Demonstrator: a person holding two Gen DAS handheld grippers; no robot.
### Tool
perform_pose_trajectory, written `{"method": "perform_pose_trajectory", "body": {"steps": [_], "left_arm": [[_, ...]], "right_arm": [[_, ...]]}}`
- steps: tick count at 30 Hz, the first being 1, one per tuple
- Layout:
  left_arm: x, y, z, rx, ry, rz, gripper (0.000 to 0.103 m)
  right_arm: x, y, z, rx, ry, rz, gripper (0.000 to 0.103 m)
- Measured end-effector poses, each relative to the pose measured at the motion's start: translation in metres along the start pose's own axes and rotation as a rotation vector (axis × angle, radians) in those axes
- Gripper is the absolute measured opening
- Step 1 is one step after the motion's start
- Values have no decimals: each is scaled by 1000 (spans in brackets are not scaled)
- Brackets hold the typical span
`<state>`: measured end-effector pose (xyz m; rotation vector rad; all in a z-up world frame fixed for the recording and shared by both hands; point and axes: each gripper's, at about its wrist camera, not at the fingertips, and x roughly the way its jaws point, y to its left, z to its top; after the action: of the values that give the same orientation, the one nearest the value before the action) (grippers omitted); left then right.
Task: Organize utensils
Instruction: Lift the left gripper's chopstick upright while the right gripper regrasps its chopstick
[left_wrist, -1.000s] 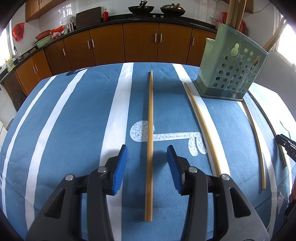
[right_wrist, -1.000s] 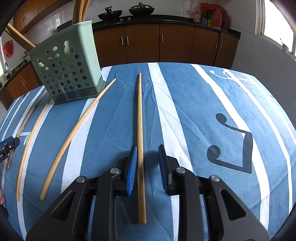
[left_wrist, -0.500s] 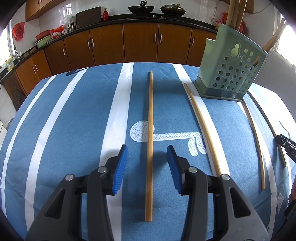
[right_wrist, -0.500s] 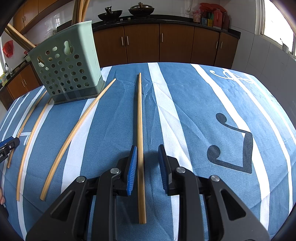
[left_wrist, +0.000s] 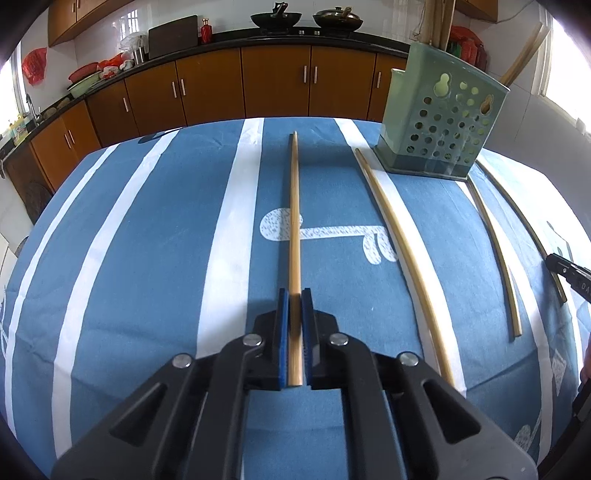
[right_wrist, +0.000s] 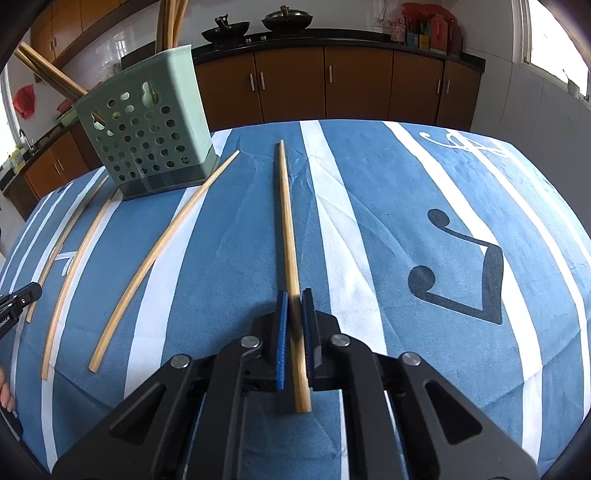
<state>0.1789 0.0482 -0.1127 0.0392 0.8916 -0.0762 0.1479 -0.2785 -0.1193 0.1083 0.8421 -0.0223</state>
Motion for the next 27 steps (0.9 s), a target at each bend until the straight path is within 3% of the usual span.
{"method": "perform_pose_trajectory", "body": {"steps": [4, 18, 21, 27], "left_arm": [[-14, -1, 2, 12, -26, 11, 8], [-111, 6, 54, -49, -324, -23, 8], [-117, 8, 59, -60, -348, -26, 8], [-108, 11, 51, -73, -317, -30, 8]], "right_arm": [[-25, -4, 4, 7, -81, 5, 8], [-105, -16, 49, 60, -376, 32, 7], [-101, -16, 52, 45, -352, 29, 7], [-49, -33, 24, 63, -134, -44, 12]]}}
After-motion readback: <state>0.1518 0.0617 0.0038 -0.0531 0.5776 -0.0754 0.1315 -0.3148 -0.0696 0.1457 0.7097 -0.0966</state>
